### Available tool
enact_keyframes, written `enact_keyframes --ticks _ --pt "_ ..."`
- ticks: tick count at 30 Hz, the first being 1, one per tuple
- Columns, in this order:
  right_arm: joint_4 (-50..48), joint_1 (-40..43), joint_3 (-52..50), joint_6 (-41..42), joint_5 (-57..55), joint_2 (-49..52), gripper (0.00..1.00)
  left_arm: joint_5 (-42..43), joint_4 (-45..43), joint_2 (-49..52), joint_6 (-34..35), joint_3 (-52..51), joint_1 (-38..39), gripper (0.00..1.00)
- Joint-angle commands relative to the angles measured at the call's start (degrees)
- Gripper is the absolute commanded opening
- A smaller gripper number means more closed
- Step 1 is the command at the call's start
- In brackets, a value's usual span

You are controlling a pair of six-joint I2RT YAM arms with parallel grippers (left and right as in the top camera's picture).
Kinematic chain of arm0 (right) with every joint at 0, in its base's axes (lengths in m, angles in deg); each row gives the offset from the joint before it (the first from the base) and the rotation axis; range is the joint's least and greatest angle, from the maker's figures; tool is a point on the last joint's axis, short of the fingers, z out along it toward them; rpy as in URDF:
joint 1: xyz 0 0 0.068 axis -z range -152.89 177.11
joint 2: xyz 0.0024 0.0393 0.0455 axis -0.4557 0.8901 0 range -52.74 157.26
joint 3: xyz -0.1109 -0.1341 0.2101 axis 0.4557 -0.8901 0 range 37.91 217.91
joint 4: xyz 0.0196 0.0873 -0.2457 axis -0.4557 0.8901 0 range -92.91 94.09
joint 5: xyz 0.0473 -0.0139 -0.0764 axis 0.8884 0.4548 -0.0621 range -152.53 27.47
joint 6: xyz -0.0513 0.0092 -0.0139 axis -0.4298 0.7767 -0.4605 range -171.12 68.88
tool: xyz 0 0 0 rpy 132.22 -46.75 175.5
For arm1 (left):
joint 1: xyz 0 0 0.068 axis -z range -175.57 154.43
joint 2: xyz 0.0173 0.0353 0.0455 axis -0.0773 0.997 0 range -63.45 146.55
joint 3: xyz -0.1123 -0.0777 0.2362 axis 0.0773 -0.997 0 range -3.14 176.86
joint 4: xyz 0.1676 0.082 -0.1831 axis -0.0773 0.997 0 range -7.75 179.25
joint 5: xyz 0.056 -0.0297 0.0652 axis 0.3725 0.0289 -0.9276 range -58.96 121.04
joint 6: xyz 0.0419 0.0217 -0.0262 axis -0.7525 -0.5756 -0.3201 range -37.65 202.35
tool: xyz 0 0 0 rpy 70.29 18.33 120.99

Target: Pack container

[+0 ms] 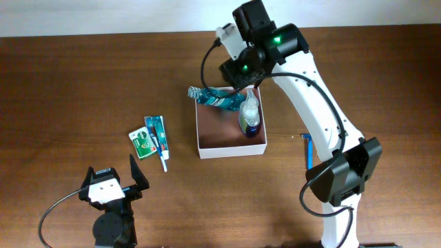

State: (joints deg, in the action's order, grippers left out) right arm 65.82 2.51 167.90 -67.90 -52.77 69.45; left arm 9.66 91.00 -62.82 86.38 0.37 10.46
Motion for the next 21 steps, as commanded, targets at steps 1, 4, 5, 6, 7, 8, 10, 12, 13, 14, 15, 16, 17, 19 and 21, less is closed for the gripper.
enact_keyframes --ticks 1,4,5,6,7,8,10,12,13,14,15,16,17,19,21 --pt "-0.76 -1.31 1.07 -9.31 9.51 -0.52 0.57 0.22 -0.20 -0.33 -1.07 -0.68 -0.28 0.99" --pt "-0.90 -2.27 1.07 -15.32 9.53 -0.02 0.45 0.22 -0.20 -0.33 -1.07 -0.70 -0.28 0.99" --pt "-1.25 -3.10 1.05 -18.47 9.53 0.17 0.41 0.22 -0.20 -0.33 -1.07 -0.68 -0.28 0.99" --pt "-1.60 -3.37 1.05 -18.95 9.53 0.28 0.40 0.22 -0.20 -0.33 -1.07 -0.68 -0.28 0.99" --pt "-2.51 -3.78 1.05 -19.02 9.53 0.35 0.41 0.22 -0.20 -0.33 -1.07 -0.70 -0.28 0.99" --pt "-3.26 -4.04 1.05 -19.02 9.53 0.46 0.41 0.22 -0.20 -0.33 -1.07 -0.70 -0.28 0.99" --pt "-4.81 -4.55 1.05 -19.02 9.53 0.83 0.45 0.22 -0.20 -0.33 -1.07 -0.70 -0.28 0.99" --pt "-6.75 -4.87 1.05 -19.02 9.53 1.62 0.53 0.22 -0.20 -0.33 -1.07 -0.70 -0.28 0.99" --pt "-7.54 -5.03 1.05 -19.02 9.55 2.01 0.57 0.22 -0.20 -0.33 -1.07 -0.70 -0.28 1.00" --pt "-8.41 -5.16 1.05 -19.02 9.57 2.75 0.58 0.22 -0.20 -0.33 -1.07 -0.70 -0.28 1.00" --pt "-8.90 -5.38 1.05 -19.02 9.55 3.10 0.59 0.22 -0.20 -0.33 -1.07 -0.70 -0.28 0.99" --pt "-9.35 -5.51 1.05 -19.02 9.57 3.74 0.59 0.22 -0.20 -0.33 -1.07 -0.68 -0.28 1.00" --pt "-9.81 -5.73 1.05 -19.02 9.57 4.39 0.59 0.22 -0.22 -0.33 -1.07 -0.68 -0.28 0.99" --pt "-10.29 -5.97 1.05 -19.02 9.57 5.64 0.59 0.22 -0.20 -0.33 -1.07 -0.70 -0.28 0.99" --pt "-10.40 -6.34 1.05 -19.02 9.57 6.86 0.60 0.22 -0.20 -0.33 -1.07 -0.68 -0.28 0.99"
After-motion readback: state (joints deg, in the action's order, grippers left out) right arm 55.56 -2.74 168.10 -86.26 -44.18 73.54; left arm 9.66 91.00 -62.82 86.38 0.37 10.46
